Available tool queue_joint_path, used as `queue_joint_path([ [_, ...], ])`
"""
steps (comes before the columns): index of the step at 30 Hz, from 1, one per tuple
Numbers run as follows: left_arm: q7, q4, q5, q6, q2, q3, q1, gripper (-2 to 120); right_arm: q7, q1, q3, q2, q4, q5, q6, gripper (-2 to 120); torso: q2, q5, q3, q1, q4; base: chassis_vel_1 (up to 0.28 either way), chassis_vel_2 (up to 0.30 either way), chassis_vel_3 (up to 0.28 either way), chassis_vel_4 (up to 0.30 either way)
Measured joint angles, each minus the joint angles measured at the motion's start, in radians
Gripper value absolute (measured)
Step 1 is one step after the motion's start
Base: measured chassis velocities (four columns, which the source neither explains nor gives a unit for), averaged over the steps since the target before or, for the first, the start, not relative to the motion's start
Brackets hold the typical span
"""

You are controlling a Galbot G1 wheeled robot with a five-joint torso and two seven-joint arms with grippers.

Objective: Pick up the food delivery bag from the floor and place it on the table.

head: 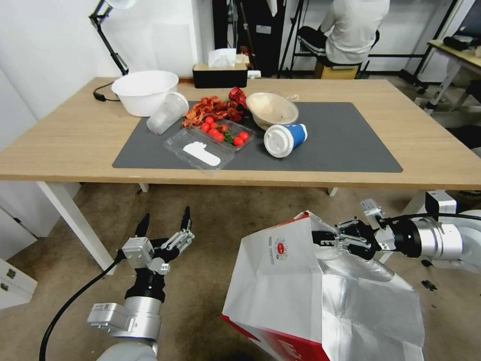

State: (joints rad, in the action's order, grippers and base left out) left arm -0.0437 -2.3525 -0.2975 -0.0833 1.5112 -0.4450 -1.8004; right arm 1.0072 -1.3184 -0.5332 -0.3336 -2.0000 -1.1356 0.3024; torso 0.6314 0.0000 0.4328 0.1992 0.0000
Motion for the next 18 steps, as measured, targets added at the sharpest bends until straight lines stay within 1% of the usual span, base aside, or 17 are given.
queue_joint_path([
  [3, -0.001, 0.0, 0.0, 0.0, 0.0, 0.0, 0.0, 100, -0.001, 0.001, 0.001, 0.0, 0.0, 0.0, 0.0, 0, 0.018, 0.0, 0.011, 0.007, 0.0, 0.0, 0.0, 0.0, 0.0],
  [12, -0.001, -0.001, 0.0, 0.0, 0.0, 0.0, 0.001, 100, -0.001, 0.005, 0.005, 0.0, 0.0, 0.002, 0.0, 0, 0.05, 0.0, 0.029, 0.021, 0.0, 0.0, 0.0, 0.0, 0.0],
  [18, -0.004, -0.003, 0.001, 0.001, -0.001, 0.0, 0.0, 100, -0.001, 0.005, 0.006, -0.001, -0.003, 0.004, 0.0, 0, 0.079, 0.0, 0.047, 0.032, -0.0001, 0.0, 0.0, 0.0, 0.0],
])
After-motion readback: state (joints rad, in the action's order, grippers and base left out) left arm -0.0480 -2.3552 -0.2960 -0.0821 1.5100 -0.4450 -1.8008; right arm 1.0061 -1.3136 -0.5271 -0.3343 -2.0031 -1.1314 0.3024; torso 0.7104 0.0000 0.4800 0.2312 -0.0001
